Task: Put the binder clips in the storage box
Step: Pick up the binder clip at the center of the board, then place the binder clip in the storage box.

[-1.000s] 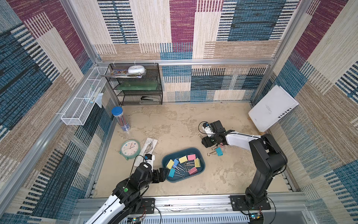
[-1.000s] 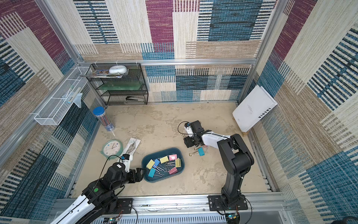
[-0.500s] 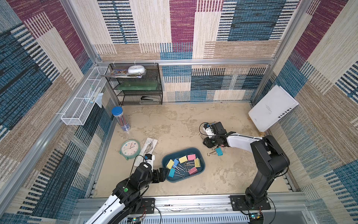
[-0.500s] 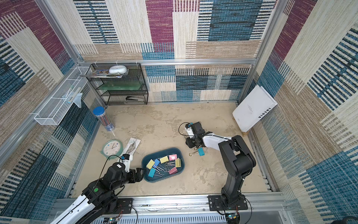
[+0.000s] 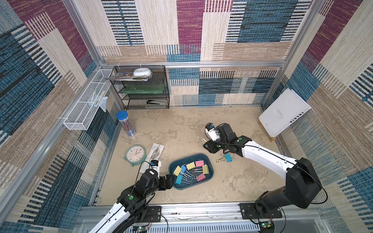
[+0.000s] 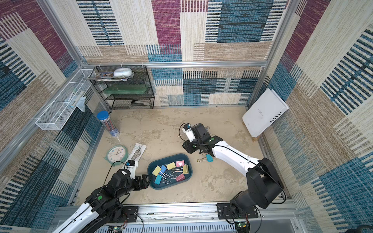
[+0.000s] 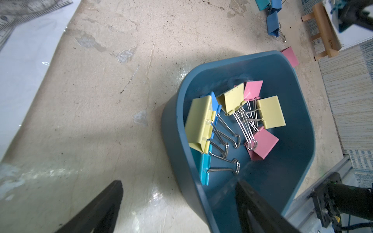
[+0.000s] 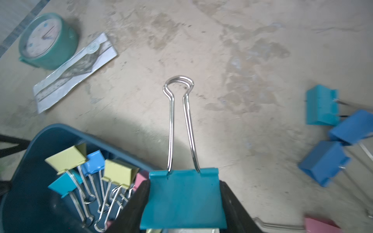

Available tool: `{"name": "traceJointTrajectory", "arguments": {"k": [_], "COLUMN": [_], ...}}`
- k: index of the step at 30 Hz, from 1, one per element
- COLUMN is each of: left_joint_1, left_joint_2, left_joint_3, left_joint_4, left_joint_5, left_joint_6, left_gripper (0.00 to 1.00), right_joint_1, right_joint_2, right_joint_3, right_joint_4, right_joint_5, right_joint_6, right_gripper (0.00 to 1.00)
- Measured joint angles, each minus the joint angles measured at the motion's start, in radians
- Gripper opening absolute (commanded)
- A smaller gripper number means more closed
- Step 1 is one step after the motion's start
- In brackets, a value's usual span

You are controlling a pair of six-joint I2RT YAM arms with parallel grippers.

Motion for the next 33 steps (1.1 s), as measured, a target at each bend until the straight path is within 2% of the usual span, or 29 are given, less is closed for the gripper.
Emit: {"name": "traceJointTrajectory", "arguments": {"k": [4,7,10,12,13,14,18,22,23,24,27,28,29,31,33], "left_joint_1": [0.0,0.0,0.0,0.0,0.0,0.0,0.0,0.0,0.0,0.0,0.0,0.0,0.0,0.0,0.0], "left_joint_2": [-0.006,-0.006,-0.006,-0.01,-0.012,-0.016,-0.023,-0.023,-0.024,-0.025,-0.026,-0.027,-0.027,-0.028,-0.028], "left_joint_3": [0.0,0.0,0.0,0.0,0.0,0.0,-0.005,-0.007,-0.007,-0.007,-0.007,-0.007,-0.007,-0.007,-0.007], "left_joint_4": [0.0,0.0,0.0,-0.001,-0.001,-0.002,-0.004,-0.004,-0.004,-0.004,-0.004,-0.004,-0.004,-0.004,-0.004], "left_joint_5": [0.0,0.0,0.0,0.001,0.002,0.002,0.002,0.002,0.003,0.003,0.003,0.003,0.003,0.003,0.003], "left_joint_6": [0.0,0.0,0.0,0.0,0.0,0.0,0.0,0.0,0.0,0.0,0.0,0.0,0.0,0.0,0.0], "left_gripper": [0.91,0.91,0.91,0.91,0.91,0.91,0.91,0.91,0.91,0.91,0.91,0.91,0.91,0.91,0.91], "right_joint_1": [0.161,0.222,0.252,0.258,0.259,0.259,0.217,0.019,-0.031,-0.081,-0.193,-0.226,-0.251,-0.277,-0.277], "right_joint_2": [-0.01,-0.002,0.017,0.02,0.02,0.017,-0.034,-0.129,-0.148,-0.167,-0.218,-0.237,-0.253,-0.288,-0.306], "right_joint_3": [-0.084,-0.129,-0.146,-0.147,-0.145,-0.143,-0.122,-0.134,-0.138,-0.141,-0.166,-0.185,-0.203,-0.246,-0.282], "right_joint_4": [-0.004,-0.003,-0.002,-0.003,-0.004,-0.006,-0.051,-0.065,-0.073,-0.085,-0.114,-0.124,-0.133,-0.156,-0.156], "right_joint_5": [-0.051,-0.054,-0.055,-0.056,-0.055,-0.046,0.022,0.08,0.1,0.125,0.151,0.159,0.167,0.168,0.105], "right_joint_6": [0.063,0.099,0.115,0.118,0.121,0.121,0.106,0.119,0.132,0.145,0.198,0.217,0.231,0.248,0.26], "right_gripper": [0.34,0.34,0.45,0.61,0.71,0.76,0.84,0.86,0.83,0.74,0.2,0.06,0.01,0.0,0.0]}}
